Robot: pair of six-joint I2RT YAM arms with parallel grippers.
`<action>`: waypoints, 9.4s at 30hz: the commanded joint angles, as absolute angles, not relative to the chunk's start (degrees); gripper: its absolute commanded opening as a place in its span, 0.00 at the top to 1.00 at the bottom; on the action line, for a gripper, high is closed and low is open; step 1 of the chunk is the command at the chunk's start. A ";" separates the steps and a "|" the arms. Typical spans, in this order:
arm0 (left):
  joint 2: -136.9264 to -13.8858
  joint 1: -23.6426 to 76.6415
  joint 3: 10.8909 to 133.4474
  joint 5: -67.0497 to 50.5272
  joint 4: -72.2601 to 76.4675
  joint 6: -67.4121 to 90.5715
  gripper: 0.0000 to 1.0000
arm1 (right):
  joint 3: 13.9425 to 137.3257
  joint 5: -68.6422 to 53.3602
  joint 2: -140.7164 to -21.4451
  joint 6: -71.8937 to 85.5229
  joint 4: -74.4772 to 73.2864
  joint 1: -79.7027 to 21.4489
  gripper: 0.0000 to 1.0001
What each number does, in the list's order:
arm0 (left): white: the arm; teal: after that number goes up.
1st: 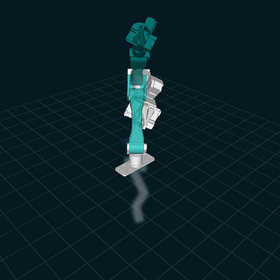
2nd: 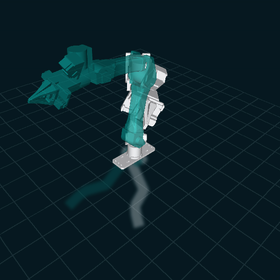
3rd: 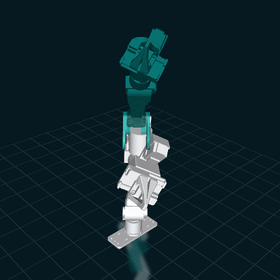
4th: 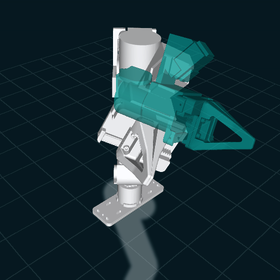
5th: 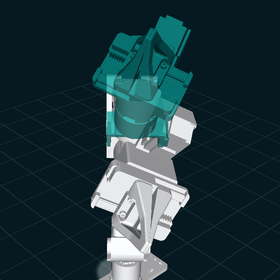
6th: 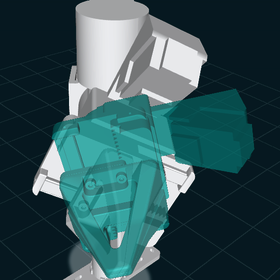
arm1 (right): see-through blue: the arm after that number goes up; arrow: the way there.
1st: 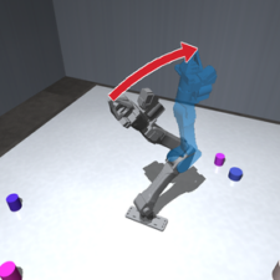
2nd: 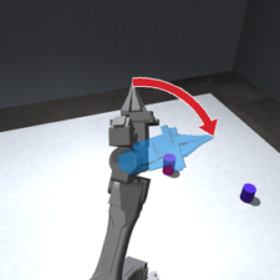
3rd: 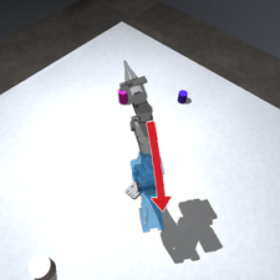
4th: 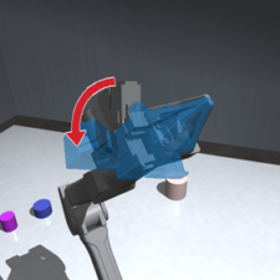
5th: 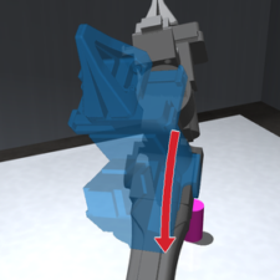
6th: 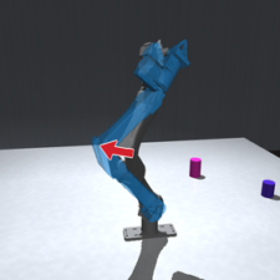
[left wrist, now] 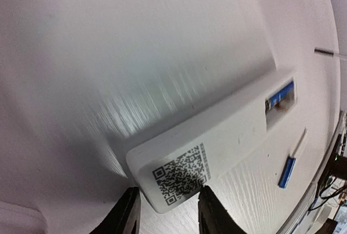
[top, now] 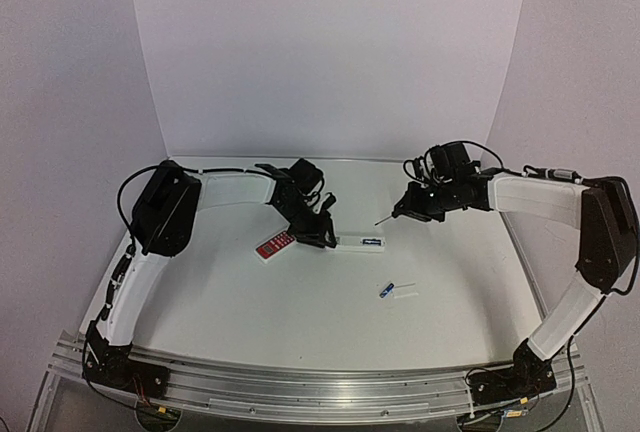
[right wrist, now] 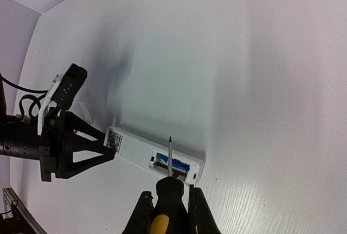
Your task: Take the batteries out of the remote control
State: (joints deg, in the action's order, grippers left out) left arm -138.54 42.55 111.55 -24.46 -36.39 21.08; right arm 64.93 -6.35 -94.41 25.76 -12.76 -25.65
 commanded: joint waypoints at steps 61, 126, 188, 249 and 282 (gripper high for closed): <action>-148.93 42.77 117.63 -60.31 -8.24 31.10 0.00 | 64.14 -21.19 -103.69 31.88 -6.40 -27.29 1.00; -135.65 40.80 101.42 -31.77 -24.70 30.59 0.69 | 67.94 -21.94 -102.57 36.68 -12.13 -27.38 1.00; -136.73 41.84 98.30 -31.01 -25.21 29.24 0.95 | 64.87 -28.27 -103.89 37.35 -10.02 -27.65 1.00; -133.59 41.95 90.39 -31.12 -23.57 28.42 0.98 | 61.70 -44.44 -109.48 42.09 8.95 -31.66 1.00; -102.06 28.48 74.11 -9.17 -8.72 27.61 0.00 | 52.27 -20.71 -98.59 41.10 -1.99 -18.40 0.76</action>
